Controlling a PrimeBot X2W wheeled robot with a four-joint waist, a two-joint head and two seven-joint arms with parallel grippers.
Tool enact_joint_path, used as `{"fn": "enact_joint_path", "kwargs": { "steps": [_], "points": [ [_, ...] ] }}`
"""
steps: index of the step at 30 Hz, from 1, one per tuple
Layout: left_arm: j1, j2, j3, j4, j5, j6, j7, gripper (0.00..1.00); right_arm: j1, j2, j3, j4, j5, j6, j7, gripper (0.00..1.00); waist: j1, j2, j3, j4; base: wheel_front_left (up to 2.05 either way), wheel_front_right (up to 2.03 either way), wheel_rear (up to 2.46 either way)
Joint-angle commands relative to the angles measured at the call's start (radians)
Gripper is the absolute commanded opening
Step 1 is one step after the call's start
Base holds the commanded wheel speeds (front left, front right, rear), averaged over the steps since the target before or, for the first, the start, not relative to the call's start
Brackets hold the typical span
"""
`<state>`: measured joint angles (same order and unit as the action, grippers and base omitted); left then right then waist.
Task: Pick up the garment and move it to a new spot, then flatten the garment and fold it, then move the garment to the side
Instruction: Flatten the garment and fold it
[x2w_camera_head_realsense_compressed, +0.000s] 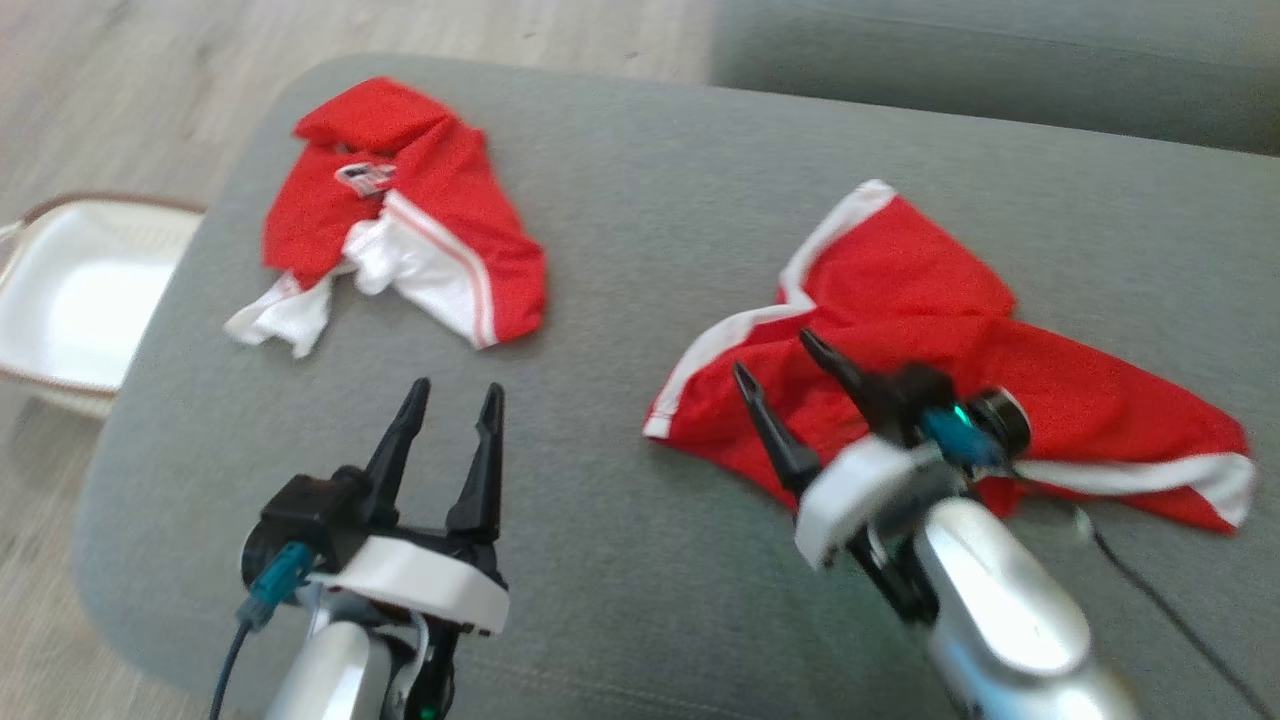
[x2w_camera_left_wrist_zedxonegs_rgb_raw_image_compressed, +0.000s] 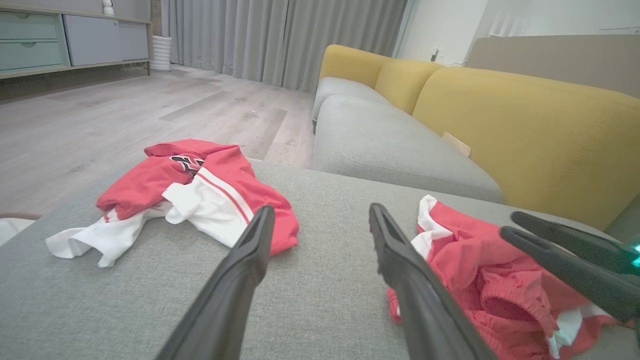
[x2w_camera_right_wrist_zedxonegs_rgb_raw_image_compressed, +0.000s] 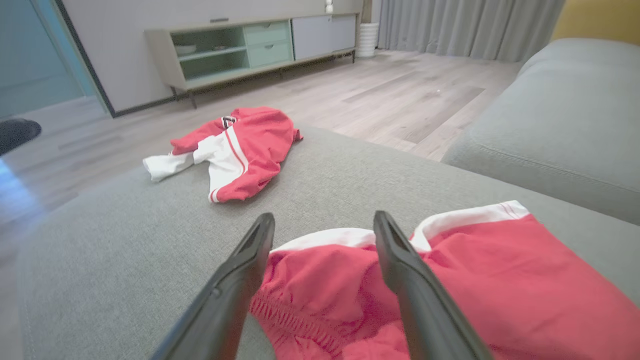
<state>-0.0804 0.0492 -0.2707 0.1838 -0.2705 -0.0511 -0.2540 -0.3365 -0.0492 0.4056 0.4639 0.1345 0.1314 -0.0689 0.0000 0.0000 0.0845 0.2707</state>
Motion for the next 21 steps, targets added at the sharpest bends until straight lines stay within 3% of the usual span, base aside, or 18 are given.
{"fn": "enact_joint_path", "kwargs": {
  "steps": [1,11,18,19,20,21],
  "points": [
    [-0.057,0.001,0.024,-0.031,-0.006,0.004,-0.008,1.0,-0.05,-0.001,0.024,-0.017,-0.005,-0.001,0.009,1.0,0.0,0.0,0.02,0.038,0.0,0.0,0.0],
    [-0.076,0.001,-0.038,-0.027,-0.055,0.02,-0.008,1.0,-0.292,-0.058,0.127,0.333,-0.015,-0.001,0.307,1.0,0.0,0.0,0.055,0.168,0.0,0.0,0.0],
    [-0.08,0.001,-0.054,-0.033,-0.07,0.03,-0.008,1.0,-0.366,-0.09,0.261,0.434,0.043,-0.001,0.379,1.0,0.0,0.0,0.075,0.191,0.0,0.0,0.0],
    [-0.08,0.001,-0.055,-0.034,-0.071,0.031,-0.008,1.0,-0.373,-0.093,0.271,0.447,0.057,-0.001,0.387,0.96,0.0,0.0,0.078,0.191,0.0,0.0,0.0],
    [-0.081,0.001,-0.057,-0.035,-0.072,0.032,-0.008,1.0,-0.382,-0.095,0.283,0.456,0.07,-0.001,0.388,0.0,0.0,0.0,0.081,0.191,0.0,0.0,0.0],
    [-0.083,0.001,-0.058,-0.035,-0.074,0.033,-0.008,1.0,-0.393,-0.099,0.288,0.463,0.083,-0.001,0.384,0.0,0.0,0.0,0.084,0.191,0.0,0.0,0.0]
  ]
}}
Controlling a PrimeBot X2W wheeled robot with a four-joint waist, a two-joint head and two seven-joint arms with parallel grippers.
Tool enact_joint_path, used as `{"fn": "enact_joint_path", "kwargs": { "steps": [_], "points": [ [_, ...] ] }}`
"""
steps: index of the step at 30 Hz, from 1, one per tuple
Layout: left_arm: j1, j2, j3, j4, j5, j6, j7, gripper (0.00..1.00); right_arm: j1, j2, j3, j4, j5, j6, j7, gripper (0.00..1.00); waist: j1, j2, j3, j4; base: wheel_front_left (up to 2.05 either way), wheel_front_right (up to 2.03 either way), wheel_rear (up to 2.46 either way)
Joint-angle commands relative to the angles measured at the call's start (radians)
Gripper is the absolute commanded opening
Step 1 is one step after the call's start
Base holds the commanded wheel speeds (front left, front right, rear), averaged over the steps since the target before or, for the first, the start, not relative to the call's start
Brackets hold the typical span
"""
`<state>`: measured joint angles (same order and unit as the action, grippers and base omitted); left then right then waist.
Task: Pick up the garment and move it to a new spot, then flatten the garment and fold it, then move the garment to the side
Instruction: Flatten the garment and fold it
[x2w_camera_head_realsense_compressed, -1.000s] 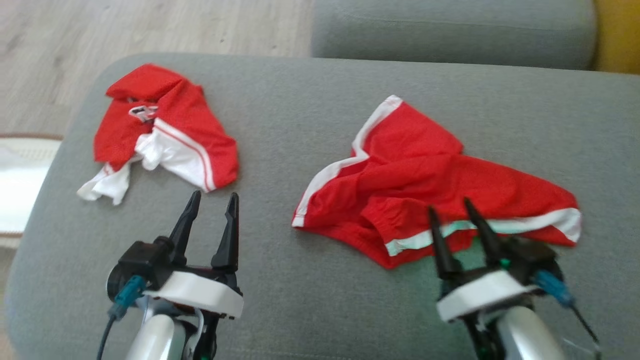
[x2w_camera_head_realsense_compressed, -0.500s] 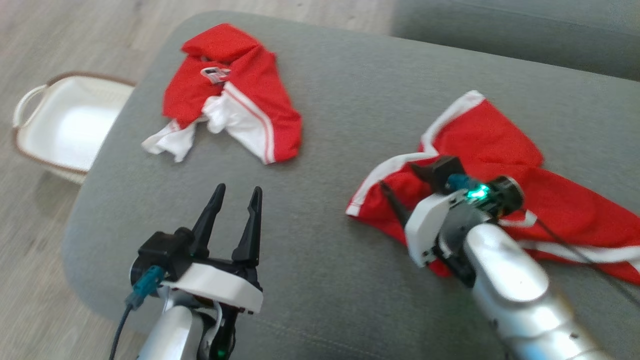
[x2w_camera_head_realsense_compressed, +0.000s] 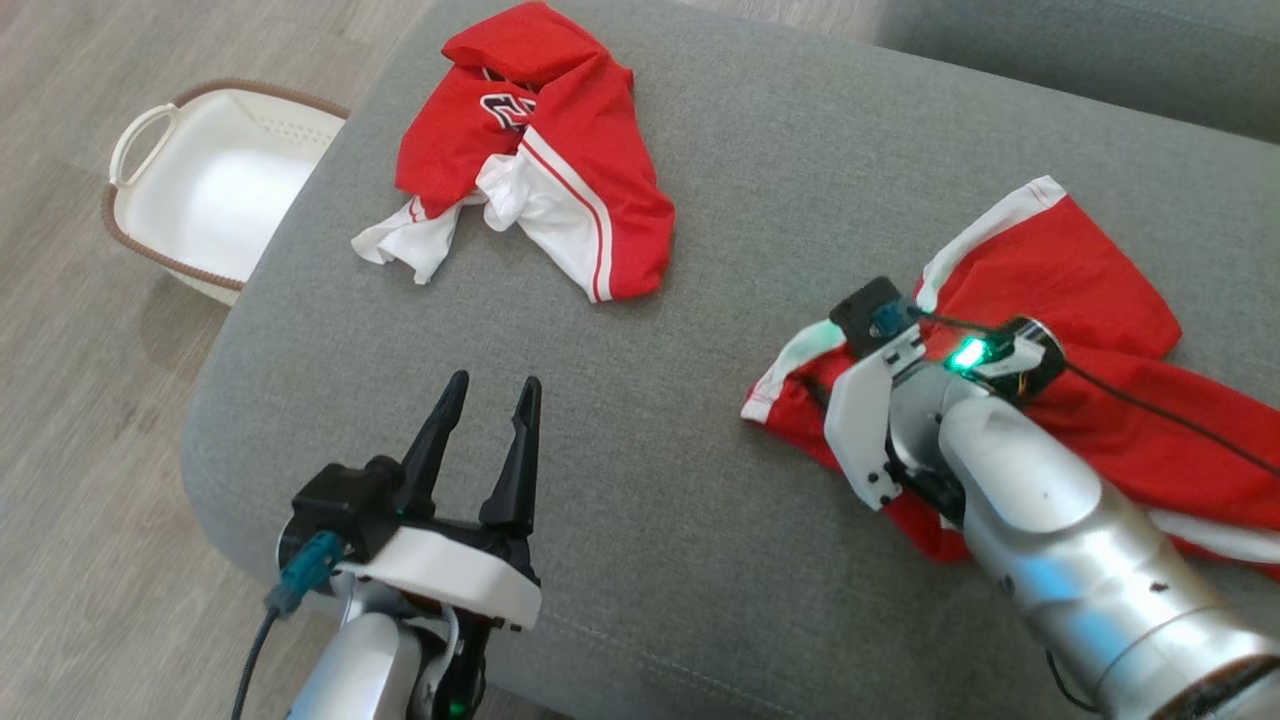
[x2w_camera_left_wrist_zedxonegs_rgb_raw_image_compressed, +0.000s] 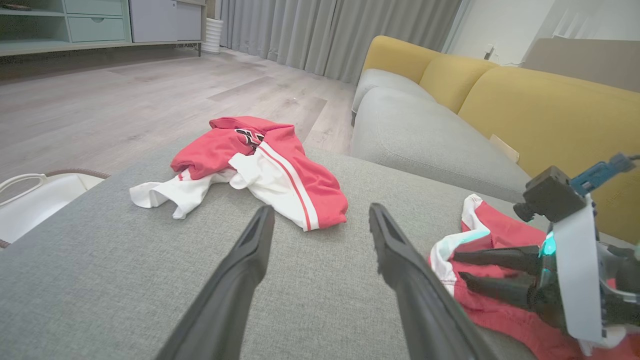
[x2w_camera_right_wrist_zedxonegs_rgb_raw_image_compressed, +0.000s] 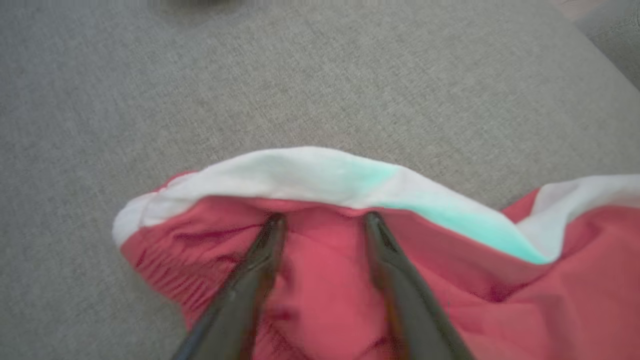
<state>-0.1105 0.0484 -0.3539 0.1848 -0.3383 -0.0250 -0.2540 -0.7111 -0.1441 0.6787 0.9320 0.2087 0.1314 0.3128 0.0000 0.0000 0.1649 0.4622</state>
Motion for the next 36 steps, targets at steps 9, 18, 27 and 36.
{"fn": "enact_joint_path", "kwargs": {
  "steps": [9,18,27,36],
  "points": [
    [-0.064,0.002,0.021,-0.035,-0.009,0.007,-0.008,1.0,-0.17,-0.023,-0.187,0.088,0.034,-0.001,-0.193,0.0,0.0,0.0,0.022,-0.013,0.0,0.0,0.0],
    [-0.074,0.002,0.011,-0.036,-0.012,0.005,-0.008,1.0,-0.313,-0.041,-0.459,0.218,-0.133,-0.001,-0.355,0.0,0.0,0.0,0.027,-0.018,0.0,0.0,0.0],
    [-0.068,0.002,0.018,-0.036,-0.008,0.007,-0.008,1.0,-0.334,0.043,-0.572,0.294,-0.236,-0.001,-0.377,1.0,0.0,0.0,0.014,-0.065,0.0,0.0,0.0],
    [-0.059,0.002,0.071,-0.046,0.018,0.007,-0.008,1.0,-0.214,0.082,-0.551,0.271,-0.179,-0.001,-0.524,1.0,0.0,0.0,-0.054,-0.235,0.0,0.0,0.0]
  ]
}}
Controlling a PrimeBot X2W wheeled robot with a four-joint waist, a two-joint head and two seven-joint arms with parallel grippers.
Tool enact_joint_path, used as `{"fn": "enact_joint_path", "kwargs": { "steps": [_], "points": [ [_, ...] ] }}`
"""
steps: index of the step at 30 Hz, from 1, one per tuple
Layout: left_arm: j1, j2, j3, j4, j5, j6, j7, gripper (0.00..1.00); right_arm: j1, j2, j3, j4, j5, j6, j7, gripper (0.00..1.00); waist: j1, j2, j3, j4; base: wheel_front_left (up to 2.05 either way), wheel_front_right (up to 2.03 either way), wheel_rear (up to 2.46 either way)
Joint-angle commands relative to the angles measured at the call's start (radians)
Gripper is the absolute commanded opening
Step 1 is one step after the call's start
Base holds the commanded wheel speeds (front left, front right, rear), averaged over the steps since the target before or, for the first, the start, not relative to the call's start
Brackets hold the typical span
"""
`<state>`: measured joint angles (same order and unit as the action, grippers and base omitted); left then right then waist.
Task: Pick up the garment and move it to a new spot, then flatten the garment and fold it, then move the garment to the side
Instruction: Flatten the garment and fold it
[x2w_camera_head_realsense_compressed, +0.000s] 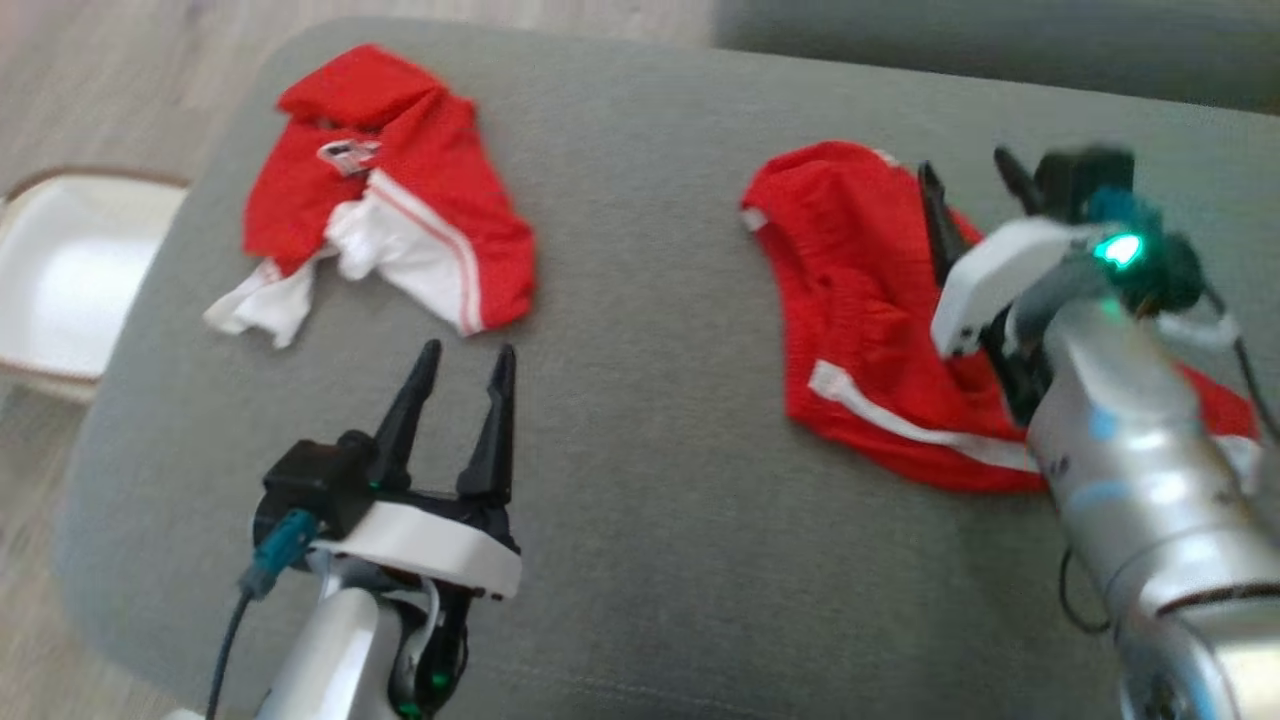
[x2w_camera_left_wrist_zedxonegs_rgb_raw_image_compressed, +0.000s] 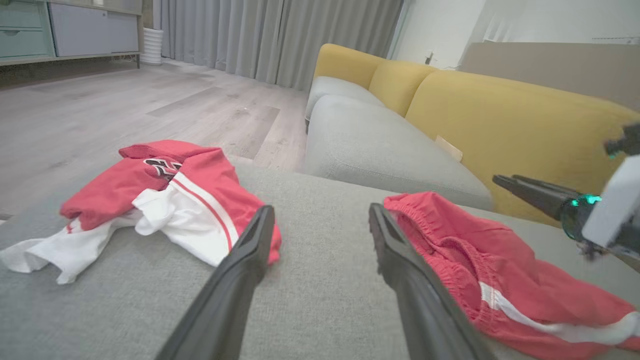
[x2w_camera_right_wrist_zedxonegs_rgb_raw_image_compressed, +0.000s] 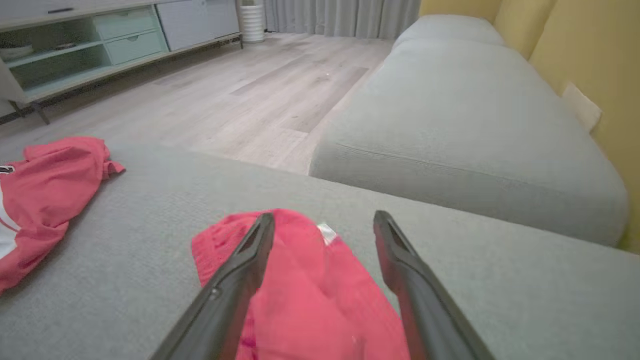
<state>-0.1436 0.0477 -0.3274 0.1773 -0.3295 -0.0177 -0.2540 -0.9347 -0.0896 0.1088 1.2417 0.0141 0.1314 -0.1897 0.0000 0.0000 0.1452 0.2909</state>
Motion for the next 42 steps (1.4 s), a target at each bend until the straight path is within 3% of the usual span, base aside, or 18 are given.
{"fn": "enact_joint_path", "kwargs": {
  "steps": [1,6,11,16,20,36,42],
  "points": [
    [-0.024,0.003,0.051,-0.04,0.01,-0.002,-0.008,1.0,0.031,0.03,0.026,-0.053,0.028,-0.001,-0.035,1.0,0.0,0.0,-0.041,-0.082,0.0,0.0,0.0],
    [-0.014,0.003,0.089,-0.052,0.014,-0.003,-0.008,1.0,0.176,0.037,0.037,-0.206,0.108,-0.001,-0.069,1.0,0.0,0.0,-0.072,-0.183,0.0,0.0,0.0],
    [-0.002,0.003,0.108,-0.063,0.006,-0.002,-0.008,1.0,0.402,0.038,0.005,-0.505,0.137,-0.001,-0.072,1.0,0.0,0.0,-0.093,-0.262,0.0,0.0,0.0],
    [0.011,0.003,0.115,-0.066,0.002,-0.006,-0.008,1.0,0.635,0.039,-0.033,-0.771,0.185,-0.001,-0.072,1.0,0.0,0.0,-0.109,-0.316,0.0,0.0,0.0],
    [0.018,0.003,0.118,-0.07,-0.007,-0.007,-0.008,1.0,0.757,0.039,-0.041,-0.907,0.212,-0.001,-0.072,1.0,0.0,0.0,-0.112,-0.346,0.0,0.0,0.0],
    [0.01,0.003,0.095,-0.055,-0.006,-0.021,-0.008,1.0,0.823,0.039,-0.045,-0.987,0.216,-0.001,-0.072,1.0,0.0,0.0,-0.091,-0.372,0.0,0.0,0.0],
    [-0.03,0.003,0.041,0.015,0.012,-0.044,-0.008,1.0,0.812,0.039,-0.042,-0.987,0.211,-0.001,-0.072,1.0,0.0,0.0,-0.061,-0.373,0.0,0.0,0.0]
  ]
}}
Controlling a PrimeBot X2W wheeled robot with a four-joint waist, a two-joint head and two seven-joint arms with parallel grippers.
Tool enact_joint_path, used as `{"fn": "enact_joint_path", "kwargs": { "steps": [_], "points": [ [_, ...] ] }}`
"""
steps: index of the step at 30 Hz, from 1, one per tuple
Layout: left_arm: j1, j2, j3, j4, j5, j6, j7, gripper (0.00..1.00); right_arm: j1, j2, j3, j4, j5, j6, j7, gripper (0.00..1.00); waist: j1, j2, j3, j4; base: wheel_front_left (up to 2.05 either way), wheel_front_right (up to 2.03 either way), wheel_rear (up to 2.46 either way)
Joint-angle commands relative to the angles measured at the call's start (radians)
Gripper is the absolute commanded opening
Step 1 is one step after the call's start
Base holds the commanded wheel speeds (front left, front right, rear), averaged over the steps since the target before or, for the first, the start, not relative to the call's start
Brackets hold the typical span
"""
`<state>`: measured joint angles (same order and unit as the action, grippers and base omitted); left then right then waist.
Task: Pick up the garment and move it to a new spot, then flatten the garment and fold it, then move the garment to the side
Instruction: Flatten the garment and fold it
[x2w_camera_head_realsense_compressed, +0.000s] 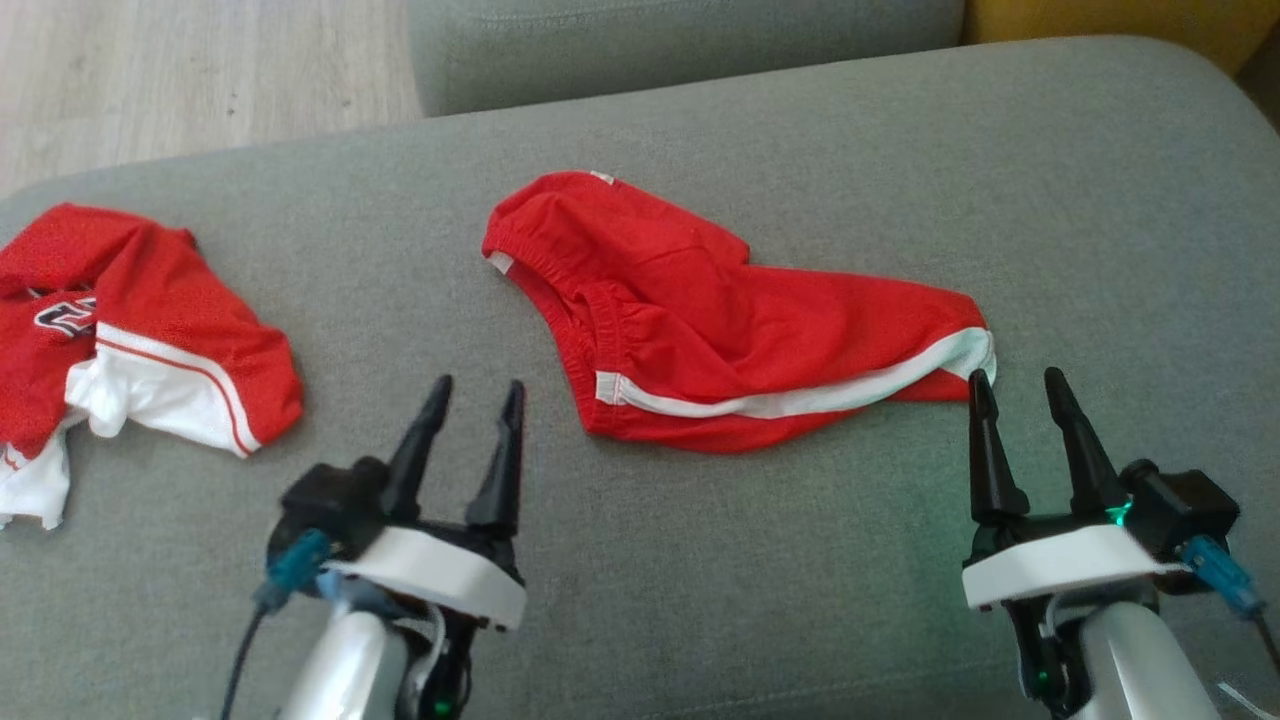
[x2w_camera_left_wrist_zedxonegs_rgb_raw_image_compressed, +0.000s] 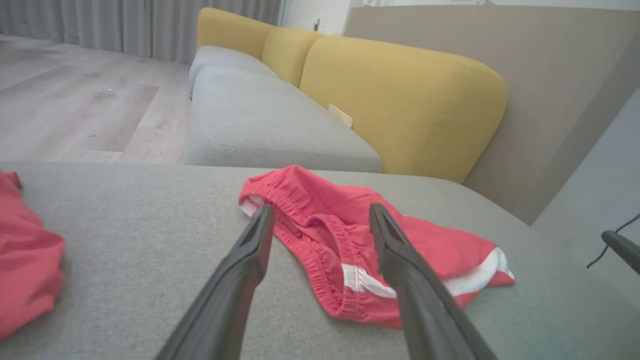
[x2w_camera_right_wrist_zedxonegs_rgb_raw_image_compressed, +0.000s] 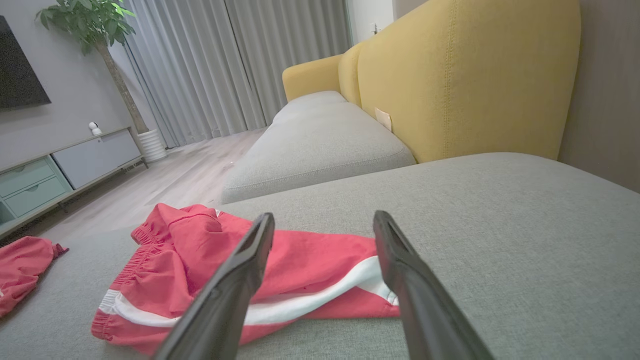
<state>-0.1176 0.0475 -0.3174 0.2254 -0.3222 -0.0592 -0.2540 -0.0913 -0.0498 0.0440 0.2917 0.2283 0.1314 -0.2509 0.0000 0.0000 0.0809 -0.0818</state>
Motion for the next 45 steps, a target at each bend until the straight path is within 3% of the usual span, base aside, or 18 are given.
{"fn": "enact_joint_path", "kwargs": {
  "steps": [1,12,20,32,33,34,45],
  "points": [
    [-0.066,0.003,0.016,-0.014,0.006,-0.007,-0.008,1.0,-0.033,-0.001,0.022,-0.036,-0.004,-0.001,-0.011,1.0,0.0,0.0,0.009,-0.001,0.0,0.0,0.0],
    [-0.233,0.003,-0.146,0.236,0.005,-0.038,0.027,1.0,-0.062,-0.001,0.043,-0.027,-0.007,-0.001,-0.011,1.0,0.0,0.0,0.076,-0.031,0.0,0.0,0.0],
    [-0.348,0.003,-0.182,0.393,-0.002,-0.008,0.1,1.0,-0.08,0.0,0.061,-0.022,0.002,-0.001,-0.011,1.0,0.0,0.0,0.108,-0.065,0.0,0.0,0.0],
    [-0.395,0.003,-0.22,0.477,-0.044,-0.019,0.069,1.0,-0.083,0.0,0.065,-0.016,0.01,-0.001,-0.011,1.0,0.0,0.0,0.108,-0.084,0.0,0.0,0.0],
    [-0.397,0.003,-0.224,0.48,-0.052,-0.022,0.066,0.36,-0.083,0.0,0.066,-0.016,0.011,-0.001,-0.011,1.0,0.0,0.0,0.107,-0.085,0.0,0.0,0.0],
    [-0.399,0.003,-0.228,0.481,-0.06,-0.025,0.062,0.0,-0.084,0.0,0.067,-0.015,0.01,-0.001,-0.011,1.0,0.0,0.0,0.106,-0.086,0.0,0.0,0.0],
    [-0.396,0.003,-0.255,0.457,-0.108,-0.021,0.011,0.0,-0.077,0.0,0.023,0.016,-0.018,-0.001,-0.011,1.0,0.0,0.0,0.076,-0.055,0.0,0.0,0.0]
  ]
}}
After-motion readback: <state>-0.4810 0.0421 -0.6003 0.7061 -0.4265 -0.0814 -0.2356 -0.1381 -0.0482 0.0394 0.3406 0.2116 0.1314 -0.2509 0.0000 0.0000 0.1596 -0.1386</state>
